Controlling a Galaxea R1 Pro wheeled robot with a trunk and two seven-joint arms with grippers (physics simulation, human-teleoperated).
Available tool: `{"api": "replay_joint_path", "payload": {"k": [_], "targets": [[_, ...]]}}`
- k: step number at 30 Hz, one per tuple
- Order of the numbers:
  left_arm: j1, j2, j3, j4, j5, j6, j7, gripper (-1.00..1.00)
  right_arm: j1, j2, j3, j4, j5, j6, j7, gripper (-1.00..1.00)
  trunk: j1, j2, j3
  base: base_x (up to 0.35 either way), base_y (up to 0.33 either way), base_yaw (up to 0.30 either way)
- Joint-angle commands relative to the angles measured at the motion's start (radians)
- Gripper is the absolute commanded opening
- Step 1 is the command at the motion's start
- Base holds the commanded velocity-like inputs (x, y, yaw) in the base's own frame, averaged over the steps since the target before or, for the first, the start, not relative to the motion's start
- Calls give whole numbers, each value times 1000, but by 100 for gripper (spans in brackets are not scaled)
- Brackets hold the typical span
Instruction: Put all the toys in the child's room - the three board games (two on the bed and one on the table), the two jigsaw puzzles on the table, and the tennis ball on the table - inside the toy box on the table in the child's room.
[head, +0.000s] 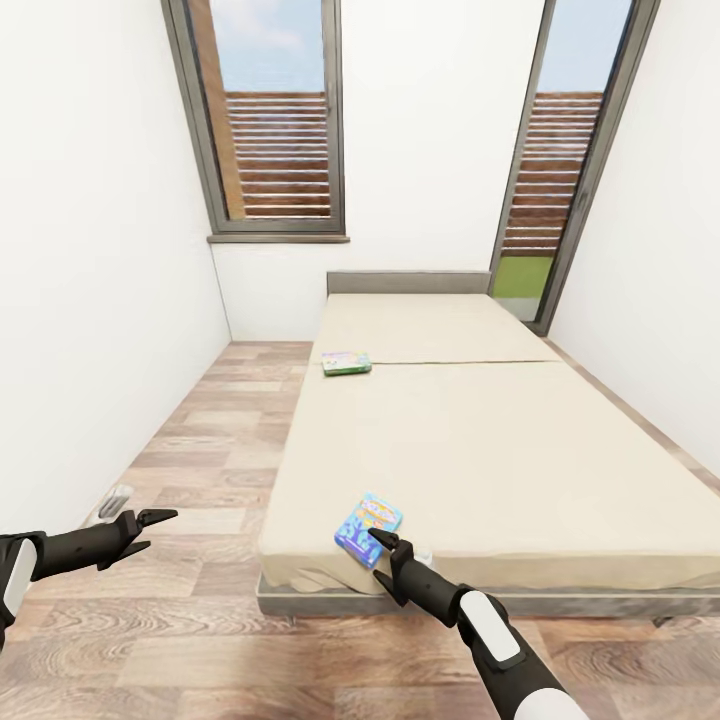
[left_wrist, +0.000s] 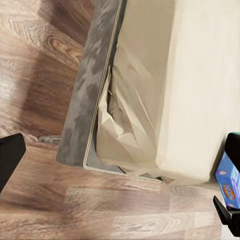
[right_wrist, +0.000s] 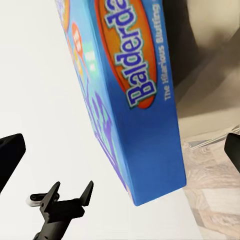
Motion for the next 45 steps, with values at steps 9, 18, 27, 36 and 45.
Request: {"api": "replay_joint_path", "payload": {"k": [9,18,27,36,45], "targets": [[-1,0,2,0,3,8,-1,100,0,0,-2,0,-2,5,0,100,0,0,-1,10,49,0],[-1,0,2,0,3,8,-1,100,0,0,-2,0,-3,5,0,100,0,0,-1,0,7,0],[-1,0,1,0,3,8,-1,100,0,1,-2,0,-2,5,-1,-100,0,0,-1,0,0,0],[-1,0,7,0,4,16,-2,100,-1,1,-2,0,-3,9,0,-100,-8,14,5,0,0,0],[-1,-1,4,0,4,23,-2,100,-1,1,-2,0,-3,9,0,-100,-42,77,34,0,0,0]]}}
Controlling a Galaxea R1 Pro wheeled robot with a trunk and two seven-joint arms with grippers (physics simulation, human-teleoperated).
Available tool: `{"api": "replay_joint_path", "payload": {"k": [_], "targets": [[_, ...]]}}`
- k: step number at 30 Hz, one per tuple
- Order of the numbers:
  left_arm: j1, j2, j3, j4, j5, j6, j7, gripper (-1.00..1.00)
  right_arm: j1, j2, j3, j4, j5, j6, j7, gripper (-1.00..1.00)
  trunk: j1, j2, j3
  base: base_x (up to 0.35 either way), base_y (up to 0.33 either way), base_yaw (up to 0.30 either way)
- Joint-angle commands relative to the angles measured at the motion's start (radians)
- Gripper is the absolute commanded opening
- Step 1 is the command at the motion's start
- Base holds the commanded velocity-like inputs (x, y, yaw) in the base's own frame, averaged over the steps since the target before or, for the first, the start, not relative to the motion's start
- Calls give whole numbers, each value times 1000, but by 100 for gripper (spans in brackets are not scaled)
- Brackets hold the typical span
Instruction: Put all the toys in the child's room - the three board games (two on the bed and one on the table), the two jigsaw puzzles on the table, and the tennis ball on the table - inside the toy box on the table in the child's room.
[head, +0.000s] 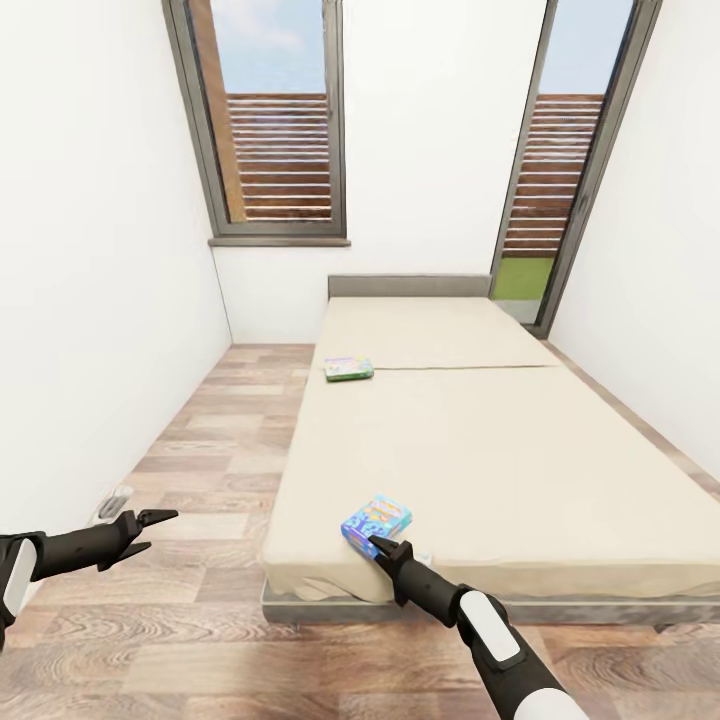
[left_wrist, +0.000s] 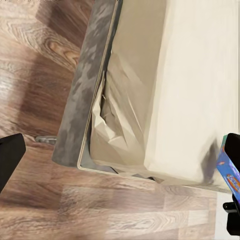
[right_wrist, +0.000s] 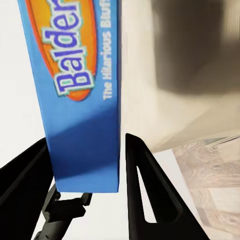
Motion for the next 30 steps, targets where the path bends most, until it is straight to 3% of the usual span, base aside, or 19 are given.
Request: {"api": "replay_joint_path", "payload": {"k": [1,11,25,27,30], "targets": [[-1,0,2,0,2,8,-1,100,0,0,-2,0,-2,5,0,-100,-4,7,2,0,0,0],[-1,0,1,0,1,6,-1,100,-2,1,4,-5,6,-5,-7,-100,-42,77,34,0,0,0],[-1,1,0,0,1,5,-1,100,-2,3,18,-55,17,-26,-73,-100,-96,175,78,0,0,0],[-1,1,0,0,1,5,-1,100,-2,1,45,-70,23,-28,-71,-100,-104,189,84,0,0,0],[-1,1,0,0,1,5,-1,100,-3,-3,150,-118,34,-37,-83,-100,-115,210,93,0,0,0]]}}
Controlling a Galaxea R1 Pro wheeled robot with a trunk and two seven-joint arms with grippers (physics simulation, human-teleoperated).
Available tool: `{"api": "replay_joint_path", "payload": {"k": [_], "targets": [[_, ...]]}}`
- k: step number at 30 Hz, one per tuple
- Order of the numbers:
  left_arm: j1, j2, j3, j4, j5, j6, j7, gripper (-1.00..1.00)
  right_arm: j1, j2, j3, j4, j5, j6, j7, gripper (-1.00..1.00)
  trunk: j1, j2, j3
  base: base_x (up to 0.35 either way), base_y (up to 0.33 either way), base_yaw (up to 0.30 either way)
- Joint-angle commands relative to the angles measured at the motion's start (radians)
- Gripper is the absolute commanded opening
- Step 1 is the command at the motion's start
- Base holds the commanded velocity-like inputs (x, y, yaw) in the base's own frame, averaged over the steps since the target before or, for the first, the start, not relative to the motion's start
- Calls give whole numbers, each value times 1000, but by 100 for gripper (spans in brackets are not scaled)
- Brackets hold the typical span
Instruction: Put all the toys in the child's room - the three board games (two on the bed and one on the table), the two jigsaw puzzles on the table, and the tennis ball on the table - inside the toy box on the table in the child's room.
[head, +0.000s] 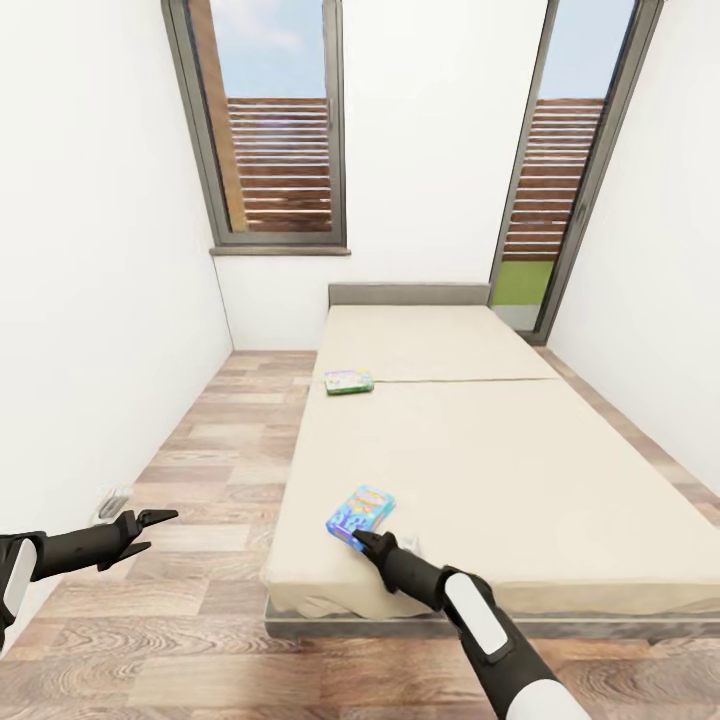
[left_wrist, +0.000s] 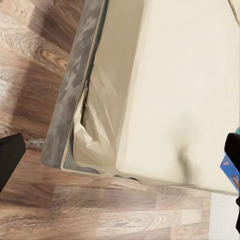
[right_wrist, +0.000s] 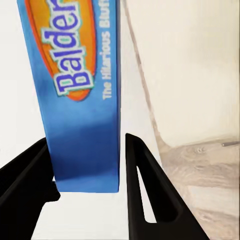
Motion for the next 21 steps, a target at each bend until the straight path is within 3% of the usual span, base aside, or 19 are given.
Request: {"api": "replay_joint_path", "payload": {"k": [1,4,9,11,14,17,21], "targets": [[-1,0,2,0,2,8,-1,100,-1,0,29,-18,12,-1,-9,-100,-4,7,2,0,0,0],[-1,0,2,0,2,8,-1,100,-1,2,79,-64,22,-10,-54,-100,-16,28,12,0,0,0],[-1,0,2,0,2,7,-1,100,-2,-8,106,-200,24,23,-81,-100,-35,63,27,0,0,0],[-1,0,2,0,2,6,-1,100,1,-13,109,-256,25,60,-83,-100,-42,77,34,0,0,0],[-1,-1,2,0,2,4,0,100,8,-41,110,-329,25,118,-82,-100,-54,98,43,0,0,0],[-1,-2,2,0,2,3,-1,100,10,-61,113,-346,24,130,-80,-100,-65,119,52,0,0,0],[-1,-3,2,0,2,2,-1,100,13,-68,114,-369,24,132,-79,-100,-81,147,65,0,0,0]]}}
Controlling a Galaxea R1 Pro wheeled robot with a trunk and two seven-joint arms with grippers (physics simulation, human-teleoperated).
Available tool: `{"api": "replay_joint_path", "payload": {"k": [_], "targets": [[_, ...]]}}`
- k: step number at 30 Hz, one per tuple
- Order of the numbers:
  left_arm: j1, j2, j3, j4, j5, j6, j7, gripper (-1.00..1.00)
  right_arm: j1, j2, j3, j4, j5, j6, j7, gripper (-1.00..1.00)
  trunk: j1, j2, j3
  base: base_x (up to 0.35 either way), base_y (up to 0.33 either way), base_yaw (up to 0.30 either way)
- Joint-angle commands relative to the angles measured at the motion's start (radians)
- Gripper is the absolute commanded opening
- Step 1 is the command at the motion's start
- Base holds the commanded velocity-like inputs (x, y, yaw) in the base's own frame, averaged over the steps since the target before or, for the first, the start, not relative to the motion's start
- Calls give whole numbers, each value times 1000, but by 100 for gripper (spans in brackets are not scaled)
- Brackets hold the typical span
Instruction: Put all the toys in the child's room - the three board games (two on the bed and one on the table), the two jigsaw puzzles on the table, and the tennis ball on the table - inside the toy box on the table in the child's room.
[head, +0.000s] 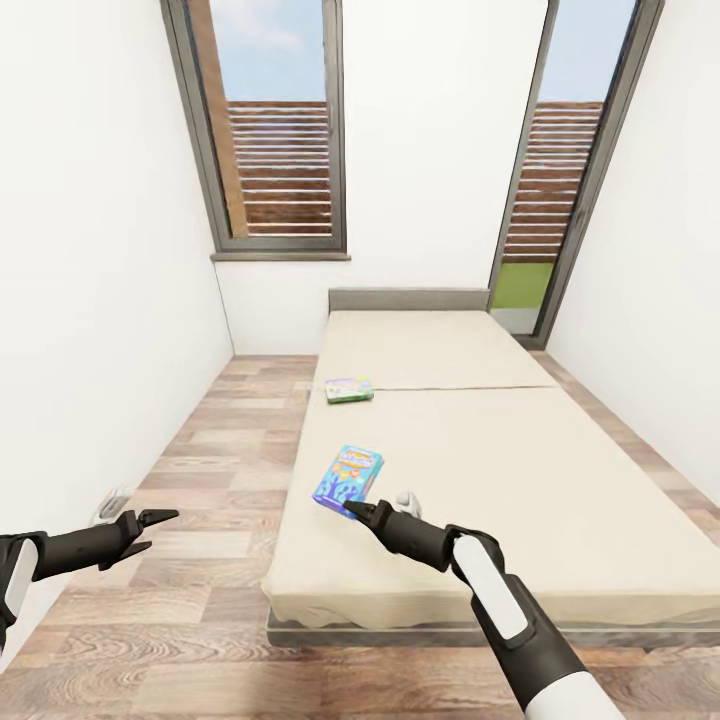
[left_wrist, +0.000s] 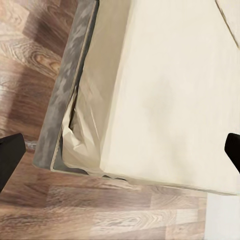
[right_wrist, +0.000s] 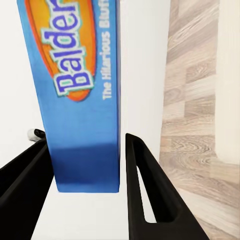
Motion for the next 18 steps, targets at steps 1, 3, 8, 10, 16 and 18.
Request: {"api": "replay_joint_path", "payload": {"k": [1,3,8,10,16,18], "targets": [[-1,0,2,0,2,8,-1,100,0,0,-1,-2,6,2,1,-100,-4,7,2,0,0,0],[-1,0,2,0,2,8,-1,100,0,0,-3,-2,6,0,-1,-100,-12,21,9,0,0,0],[-1,-7,0,1,2,7,0,100,1,2,-4,-3,6,-3,-2,-100,-31,56,24,0,0,0],[-1,-8,0,1,2,6,0,100,1,3,-5,-3,6,-5,-2,-100,-39,70,30,0,0,0],[-1,-11,0,0,2,6,1,100,1,7,-3,0,6,-5,-4,-100,-62,112,49,0,0,0],[-1,-11,0,0,2,6,1,100,1,7,-3,0,7,-6,-5,-100,-69,126,56,0,0,0]]}}
